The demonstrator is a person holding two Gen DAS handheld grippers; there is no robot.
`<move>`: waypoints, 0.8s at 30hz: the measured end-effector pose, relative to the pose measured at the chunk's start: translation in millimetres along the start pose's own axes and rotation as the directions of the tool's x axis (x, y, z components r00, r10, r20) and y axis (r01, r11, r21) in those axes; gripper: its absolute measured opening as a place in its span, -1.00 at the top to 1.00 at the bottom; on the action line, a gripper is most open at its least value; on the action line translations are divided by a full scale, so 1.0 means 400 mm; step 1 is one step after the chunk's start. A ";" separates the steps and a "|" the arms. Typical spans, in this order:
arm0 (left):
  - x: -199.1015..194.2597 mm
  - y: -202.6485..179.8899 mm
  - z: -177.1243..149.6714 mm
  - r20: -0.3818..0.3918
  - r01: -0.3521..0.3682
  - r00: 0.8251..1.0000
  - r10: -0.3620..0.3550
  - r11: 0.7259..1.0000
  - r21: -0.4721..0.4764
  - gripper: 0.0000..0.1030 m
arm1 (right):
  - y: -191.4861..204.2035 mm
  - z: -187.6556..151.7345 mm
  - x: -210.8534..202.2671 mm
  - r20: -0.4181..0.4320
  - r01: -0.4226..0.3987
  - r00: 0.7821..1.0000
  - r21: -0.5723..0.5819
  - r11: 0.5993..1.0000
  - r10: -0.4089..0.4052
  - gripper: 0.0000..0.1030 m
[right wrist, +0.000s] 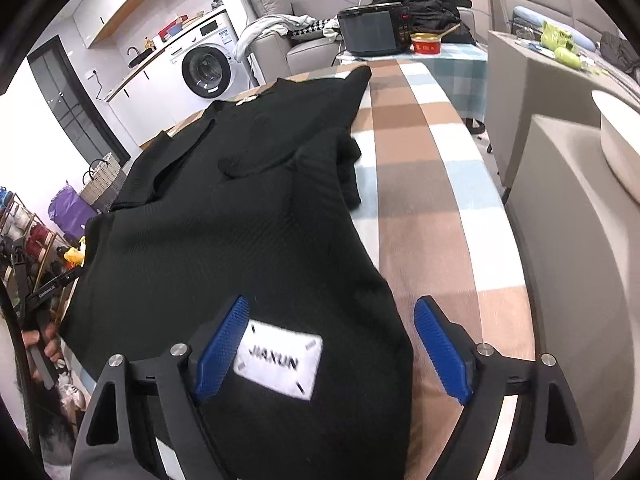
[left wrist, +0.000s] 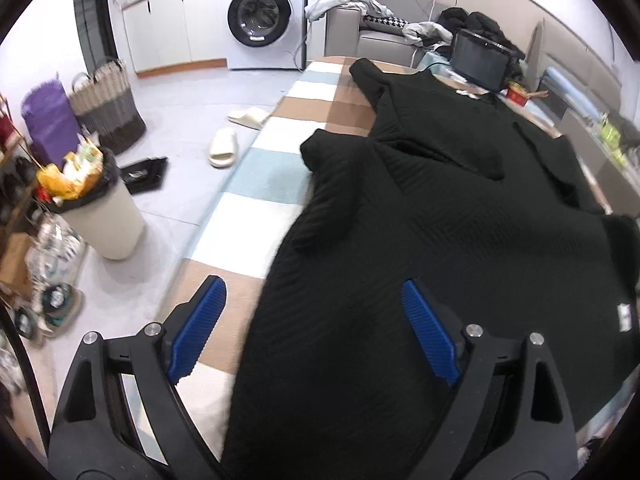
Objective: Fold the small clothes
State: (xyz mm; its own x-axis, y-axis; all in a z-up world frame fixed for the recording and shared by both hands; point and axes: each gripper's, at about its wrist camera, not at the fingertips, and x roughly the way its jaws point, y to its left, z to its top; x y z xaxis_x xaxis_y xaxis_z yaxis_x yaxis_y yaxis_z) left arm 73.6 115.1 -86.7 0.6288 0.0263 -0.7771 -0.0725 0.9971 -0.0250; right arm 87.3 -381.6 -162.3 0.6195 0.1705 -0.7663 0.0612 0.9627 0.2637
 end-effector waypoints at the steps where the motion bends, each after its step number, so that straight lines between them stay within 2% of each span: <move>1: 0.000 0.002 -0.004 -0.002 -0.006 1.000 0.006 1.000 0.006 -0.72 | -0.005 -0.005 -0.002 0.002 -0.002 1.000 0.003 1.000 0.002 -0.67; 5: 0.008 0.021 -0.019 -0.022 0.028 0.999 -0.029 0.999 -0.026 -0.72 | -0.023 -0.015 -0.007 0.000 -0.012 1.000 0.004 1.000 0.012 -0.59; 8: 0.019 0.024 -0.018 -0.030 0.023 0.999 -0.024 0.999 -0.032 -0.72 | -0.031 -0.017 -0.001 -0.008 -0.006 1.000 0.003 1.000 0.006 -0.57; 11: 0.033 0.021 -0.014 -0.038 0.024 0.999 -0.025 0.999 -0.025 -0.72 | -0.033 -0.016 0.009 -0.016 -0.010 1.000 -0.002 1.000 0.010 -0.45; 13: 0.041 0.018 -0.011 -0.039 0.023 0.999 -0.024 0.999 -0.022 -0.71 | -0.028 -0.017 0.018 -0.022 -0.012 1.000 -0.013 1.000 0.011 -0.30; 15: 0.050 0.015 -0.006 -0.042 0.025 0.999 -0.026 0.999 -0.025 -0.65 | -0.018 -0.017 0.023 -0.015 0.012 1.000 -0.038 0.999 -0.013 0.00; 16: 0.055 0.015 -0.004 -0.045 0.031 0.998 -0.033 0.999 -0.028 -0.61 | -0.014 -0.018 0.025 -0.019 0.018 1.000 -0.050 0.999 -0.019 0.08; 17: 0.061 0.015 -0.001 -0.049 0.036 0.998 -0.038 0.999 -0.032 -0.53 | -0.010 -0.019 0.025 -0.014 0.032 0.999 -0.062 0.998 -0.032 0.23; 18: 0.066 0.013 0.002 -0.052 0.034 0.998 -0.035 0.999 -0.032 -0.50 | -0.009 -0.020 0.026 -0.014 0.037 0.999 -0.070 0.997 -0.038 0.49; 19: 0.067 0.011 0.005 -0.049 0.024 0.998 -0.025 0.999 -0.029 -0.43 | -0.009 -0.021 0.027 -0.013 0.042 0.999 -0.075 0.996 -0.043 0.60; 22: 0.064 0.004 0.008 -0.044 0.027 0.999 -0.028 0.999 -0.020 0.05 | -0.012 -0.025 0.017 0.012 0.016 1.000 -0.077 0.997 -0.016 0.87; 24: 0.058 0.006 0.008 -0.035 0.040 0.999 -0.040 0.999 -0.020 0.64 | -0.017 -0.026 0.002 0.028 -0.019 0.999 -0.065 0.998 0.021 0.89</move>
State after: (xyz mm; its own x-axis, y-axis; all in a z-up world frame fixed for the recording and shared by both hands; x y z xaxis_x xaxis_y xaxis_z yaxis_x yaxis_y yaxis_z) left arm 90.5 118.5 -102.8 0.6035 -0.0164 -0.7972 -0.0629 0.9957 -0.0682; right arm 79.2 -385.6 -170.9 0.6424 0.1843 -0.7438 -0.0015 0.9710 0.2393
